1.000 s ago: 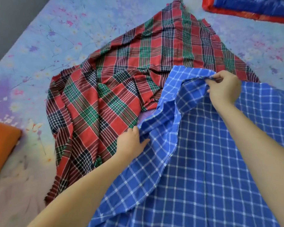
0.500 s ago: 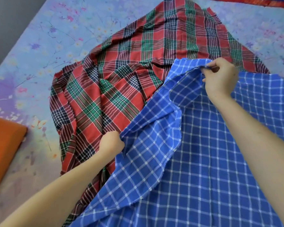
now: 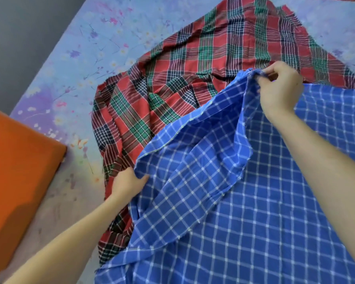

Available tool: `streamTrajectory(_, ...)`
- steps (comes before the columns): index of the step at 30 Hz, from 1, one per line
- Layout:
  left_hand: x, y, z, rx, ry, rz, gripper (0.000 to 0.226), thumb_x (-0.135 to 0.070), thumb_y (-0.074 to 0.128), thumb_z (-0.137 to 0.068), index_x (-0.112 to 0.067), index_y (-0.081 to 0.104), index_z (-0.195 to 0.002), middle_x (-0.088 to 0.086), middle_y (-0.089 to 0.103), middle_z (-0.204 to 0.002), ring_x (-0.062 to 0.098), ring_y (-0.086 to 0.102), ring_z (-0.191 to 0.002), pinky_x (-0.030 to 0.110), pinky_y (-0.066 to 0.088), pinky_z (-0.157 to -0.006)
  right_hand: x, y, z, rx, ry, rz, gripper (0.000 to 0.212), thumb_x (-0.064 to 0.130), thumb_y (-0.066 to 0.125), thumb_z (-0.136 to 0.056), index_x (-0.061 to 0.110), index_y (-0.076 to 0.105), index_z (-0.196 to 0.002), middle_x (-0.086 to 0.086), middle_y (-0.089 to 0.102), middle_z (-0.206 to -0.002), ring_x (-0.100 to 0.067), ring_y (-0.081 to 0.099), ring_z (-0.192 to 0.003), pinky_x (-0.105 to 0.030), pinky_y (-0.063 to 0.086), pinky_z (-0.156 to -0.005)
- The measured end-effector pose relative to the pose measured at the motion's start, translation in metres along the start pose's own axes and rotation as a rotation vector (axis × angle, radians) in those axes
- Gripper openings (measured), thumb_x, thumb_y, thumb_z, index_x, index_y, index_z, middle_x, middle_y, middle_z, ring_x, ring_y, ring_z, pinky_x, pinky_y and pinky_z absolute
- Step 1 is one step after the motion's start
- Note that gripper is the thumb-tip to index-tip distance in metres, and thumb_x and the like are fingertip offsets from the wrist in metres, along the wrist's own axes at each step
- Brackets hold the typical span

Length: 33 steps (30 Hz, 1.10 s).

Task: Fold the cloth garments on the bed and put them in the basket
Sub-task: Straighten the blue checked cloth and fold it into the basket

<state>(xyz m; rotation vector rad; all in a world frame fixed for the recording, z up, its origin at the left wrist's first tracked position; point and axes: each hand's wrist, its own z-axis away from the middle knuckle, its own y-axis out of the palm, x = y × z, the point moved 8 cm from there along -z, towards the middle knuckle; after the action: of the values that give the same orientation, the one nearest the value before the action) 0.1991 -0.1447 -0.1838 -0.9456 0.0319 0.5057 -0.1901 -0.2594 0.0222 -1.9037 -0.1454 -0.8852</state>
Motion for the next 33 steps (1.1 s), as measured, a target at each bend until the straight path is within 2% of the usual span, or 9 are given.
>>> streamTrajectory(3,0.024,0.019,0.019,0.041,-0.104,0.182,0.044,-0.038,0.059,-0.089,-0.012,0.046,-0.057,0.003,0.048,-0.052,0.018,0.045,-0.047,0.027,0.032,-0.044,0.016,0.0,0.012,0.018,-0.076,0.082,0.013,0.022,0.059,-0.09,0.011,0.066,-0.094,-0.004,0.068,-0.098,-0.022,0.062,-0.085,-0.029,0.039,-0.065)
streamTrajectory(7,0.057,0.03,0.041,0.236,-0.199,0.244,0.019,-0.018,0.065,-0.084,-0.004,0.061,-0.072,0.012,0.062,-0.069,0.026,0.059,-0.064,0.04,0.052,-0.059,0.047,-0.004,0.041,0.053,-0.309,0.26,0.016,0.02,0.059,-0.09,0.007,0.067,-0.093,-0.011,0.063,-0.105,-0.031,0.056,-0.097,-0.033,0.035,-0.067)
streamTrajectory(10,0.077,-0.006,0.043,0.109,-0.129,0.148,0.023,-0.01,0.064,-0.083,-0.007,0.053,-0.063,0.008,0.054,-0.062,0.02,0.052,-0.058,0.03,0.039,-0.049,0.061,-0.012,0.063,0.096,-0.425,0.264,0.011,0.01,0.059,-0.088,0.002,0.066,-0.088,-0.015,0.065,-0.097,-0.033,0.057,-0.091,-0.035,0.037,-0.07)
streamTrajectory(14,0.087,-0.046,0.042,-0.104,0.024,0.083,0.018,-0.01,0.058,-0.089,-0.004,0.059,-0.072,0.013,0.061,-0.076,0.027,0.057,-0.074,0.032,0.039,-0.06,0.076,-0.041,0.069,0.058,-0.386,0.217,0.012,0.01,0.058,-0.089,0.001,0.066,-0.09,-0.015,0.066,-0.098,-0.031,0.058,-0.09,-0.032,0.039,-0.071)
streamTrajectory(21,0.11,0.014,0.091,0.043,-0.116,0.087,0.025,-0.031,0.062,-0.088,-0.01,0.049,-0.092,0.008,0.062,-0.09,0.02,0.054,-0.073,0.028,0.039,-0.056,0.094,-0.061,0.081,0.02,-0.326,0.182,0.012,0.013,0.059,-0.089,0.003,0.065,-0.092,-0.012,0.066,-0.097,-0.026,0.057,-0.087,-0.025,0.032,-0.068)
streamTrajectory(25,0.082,0.007,0.128,-0.36,0.27,-0.136,0.04,-0.04,0.066,-0.083,-0.011,0.054,-0.107,0.005,0.057,-0.1,0.025,0.054,-0.089,0.031,0.044,-0.071,0.096,-0.06,0.099,0.078,-0.358,0.177,0.01,0.011,0.06,-0.088,0.002,0.063,-0.087,-0.013,0.065,-0.092,-0.023,0.054,-0.08,-0.027,0.034,-0.067)
streamTrajectory(28,0.046,0.045,0.146,-0.188,0.661,-0.441,0.051,-0.059,0.062,-0.078,-0.018,0.06,-0.108,-0.001,0.056,-0.103,0.024,0.054,-0.094,0.033,0.044,-0.08,0.099,-0.067,0.11,0.115,-0.357,0.142,0.011,0.011,0.059,-0.088,0.0,0.062,-0.085,-0.015,0.065,-0.089,-0.02,0.05,-0.075,-0.026,0.03,-0.065)
streamTrajectory(31,0.048,0.068,0.137,0.044,0.607,-0.626,0.036,-0.042,0.047,-0.094,-0.017,0.052,-0.12,0.002,0.048,-0.117,0.024,0.046,-0.108,0.033,0.035,-0.091,0.108,-0.077,0.112,0.154,-0.376,0.096,0.014,0.013,0.059,-0.089,-0.001,0.061,-0.086,-0.016,0.064,-0.086,-0.019,0.049,-0.072,-0.026,0.03,-0.063)
streamTrajectory(33,0.047,0.047,0.132,-0.063,0.44,-0.339,0.022,-0.03,0.041,-0.098,-0.015,0.057,-0.102,0.002,0.054,-0.102,0.02,0.05,-0.092,0.03,0.039,-0.077,0.122,-0.099,0.105,0.105,-0.382,0.079,0.017,0.016,0.056,-0.091,-0.001,0.059,-0.087,-0.015,0.062,-0.084,-0.018,0.046,-0.071,-0.025,0.027,-0.061)
